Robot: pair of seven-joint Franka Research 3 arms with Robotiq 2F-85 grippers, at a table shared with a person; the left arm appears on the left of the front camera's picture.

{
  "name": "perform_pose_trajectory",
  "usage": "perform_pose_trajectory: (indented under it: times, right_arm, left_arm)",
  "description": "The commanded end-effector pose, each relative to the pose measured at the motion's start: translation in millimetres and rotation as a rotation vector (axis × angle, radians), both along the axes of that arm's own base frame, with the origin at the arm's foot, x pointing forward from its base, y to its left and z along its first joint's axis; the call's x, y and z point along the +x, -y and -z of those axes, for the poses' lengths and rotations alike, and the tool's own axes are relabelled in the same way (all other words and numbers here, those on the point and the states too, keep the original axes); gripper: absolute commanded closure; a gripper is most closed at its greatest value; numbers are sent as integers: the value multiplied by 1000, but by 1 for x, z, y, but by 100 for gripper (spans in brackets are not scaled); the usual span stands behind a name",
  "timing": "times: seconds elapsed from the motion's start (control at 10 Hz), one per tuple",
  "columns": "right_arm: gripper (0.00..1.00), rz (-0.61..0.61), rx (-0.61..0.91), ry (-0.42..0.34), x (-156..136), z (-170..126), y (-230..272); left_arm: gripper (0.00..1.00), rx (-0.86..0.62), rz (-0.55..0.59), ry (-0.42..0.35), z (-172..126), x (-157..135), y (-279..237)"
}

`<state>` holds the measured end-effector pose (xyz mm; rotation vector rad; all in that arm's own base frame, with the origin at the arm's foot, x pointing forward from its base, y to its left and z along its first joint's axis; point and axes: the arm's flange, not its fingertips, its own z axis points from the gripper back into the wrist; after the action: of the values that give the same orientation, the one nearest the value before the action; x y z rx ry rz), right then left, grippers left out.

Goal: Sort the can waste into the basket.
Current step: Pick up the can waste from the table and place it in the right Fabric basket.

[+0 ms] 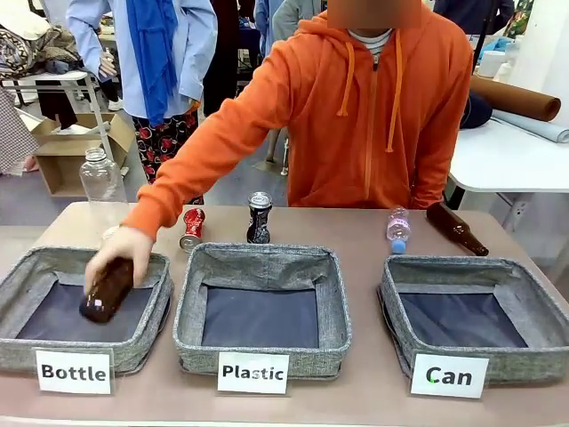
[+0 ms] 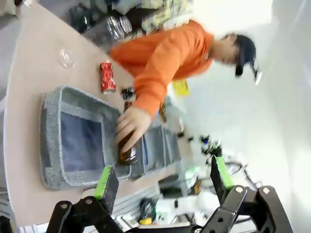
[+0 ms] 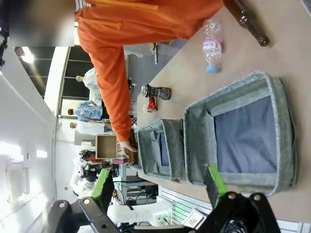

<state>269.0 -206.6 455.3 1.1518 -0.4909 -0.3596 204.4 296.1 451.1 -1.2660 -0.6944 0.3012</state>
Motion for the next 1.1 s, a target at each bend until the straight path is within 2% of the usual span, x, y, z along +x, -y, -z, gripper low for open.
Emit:
perform_pose_trajectory:
  times: [0.0, 0.3, 0.6, 0.8, 1.0]
  right_arm:
    - [0, -4, 6, 38, 2, 0, 1]
    - [0, -4, 6, 38, 2, 0, 1]
    - [0, -4, 6, 38, 2, 0, 1]
    - [0, -4, 6, 38, 2, 0, 1]
    - [0, -4, 6, 38, 2, 0, 1]
  left_arm:
    - [0, -76, -33, 75, 24, 9, 16]
    - [0, -81, -64, 89, 22, 0, 20]
    - [0, -69, -27, 72, 17, 16, 28]
    - [0, -8, 34, 40, 6, 36, 47]
    - [0, 152, 156, 23, -18, 62, 97]
